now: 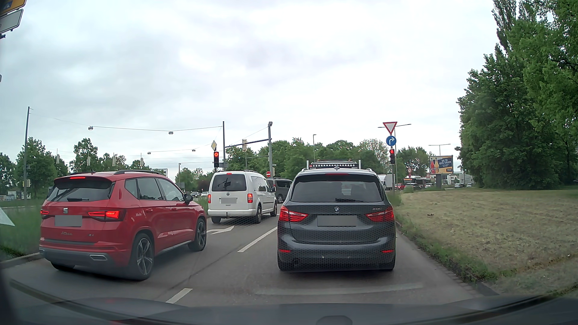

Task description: Follow the waypoints while adhering to traffic rules and regulations

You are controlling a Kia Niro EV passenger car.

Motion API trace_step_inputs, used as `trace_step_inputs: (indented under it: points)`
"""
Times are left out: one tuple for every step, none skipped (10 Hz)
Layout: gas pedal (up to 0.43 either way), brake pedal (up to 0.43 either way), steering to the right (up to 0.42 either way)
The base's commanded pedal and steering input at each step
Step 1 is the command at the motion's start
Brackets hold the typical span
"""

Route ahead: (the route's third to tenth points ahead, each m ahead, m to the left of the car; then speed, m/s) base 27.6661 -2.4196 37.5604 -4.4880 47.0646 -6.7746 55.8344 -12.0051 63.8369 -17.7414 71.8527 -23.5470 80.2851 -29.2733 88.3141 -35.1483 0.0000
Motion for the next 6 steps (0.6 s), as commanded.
trace_step_inputs:
  points:
    - [0.000, 0.226, 0.022]
    - [0.000, 0.226, 0.022]
    - [0.000, 0.226, 0.022]
    - [0.000, 0.226, 0.022]
    - [0.000, 0.226, 0.022]
    - [0.000, 0.226, 0.022]
